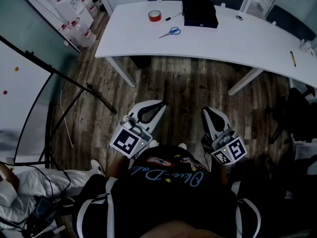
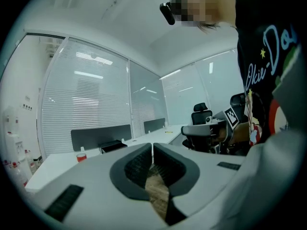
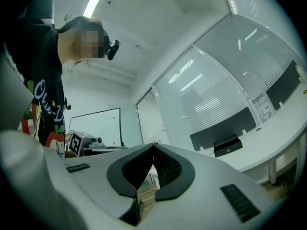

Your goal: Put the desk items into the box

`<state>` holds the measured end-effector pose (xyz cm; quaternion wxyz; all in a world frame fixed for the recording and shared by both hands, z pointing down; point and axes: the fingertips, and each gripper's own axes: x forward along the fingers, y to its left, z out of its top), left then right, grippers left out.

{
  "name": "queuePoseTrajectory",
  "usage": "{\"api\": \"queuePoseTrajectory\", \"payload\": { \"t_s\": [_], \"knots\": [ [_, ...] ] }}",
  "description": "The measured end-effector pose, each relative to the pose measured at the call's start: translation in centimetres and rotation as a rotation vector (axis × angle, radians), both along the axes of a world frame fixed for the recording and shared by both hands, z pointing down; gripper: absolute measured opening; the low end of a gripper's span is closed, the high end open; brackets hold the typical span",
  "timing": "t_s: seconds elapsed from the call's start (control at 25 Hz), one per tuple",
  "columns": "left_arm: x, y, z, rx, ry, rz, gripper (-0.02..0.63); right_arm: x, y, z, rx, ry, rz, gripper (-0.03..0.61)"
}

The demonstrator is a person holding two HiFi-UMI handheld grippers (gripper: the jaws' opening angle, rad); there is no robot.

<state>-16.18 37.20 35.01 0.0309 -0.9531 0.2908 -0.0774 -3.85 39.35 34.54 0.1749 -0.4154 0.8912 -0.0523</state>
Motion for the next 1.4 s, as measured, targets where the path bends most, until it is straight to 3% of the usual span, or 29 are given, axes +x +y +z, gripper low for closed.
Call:
{"api": "queuePoseTrajectory", "payload": {
  "t_s": [0.32, 0.56, 0.72, 0.92, 1.16, 1.4],
  "knots": [
    [1.7, 0.1, -0.3, -0.004, -0.002, -0.057, 0.008, 2.0, -0.3, 0.9, -0.023, -0.017, -0.032, 0.012],
    [-0.1, 0.7, -0.1, -0.015, -0.011, -0.127, 0.008, 0.7, -0.5, -0.1, 0.004, -0.078, -0.099, 0.012],
    [-1.0, 0.2, -0.4, -0.034, 0.022, -0.149, 0.008, 1.3, -0.1, -0.2, 0.008, -0.076, -0.075, 0.012],
    [0.1, -1.5, -0.3, -0.045, 0.027, -0.091, 0.008, 3.3, 0.6, 0.3, -0.008, -0.076, -0.003, 0.012],
    [5.1, -3.1, -1.3, -0.002, 0.053, 0.047, 0.008, 6.1, 0.0, 0.1, 0.005, -0.04, 0.088, 0.012],
    [5.7, -5.6, -1.6, 0.014, 0.085, 0.064, 0.008, 6.4, -2.3, -0.8, 0.034, -0.008, 0.097, 0.012]
  ]
}}
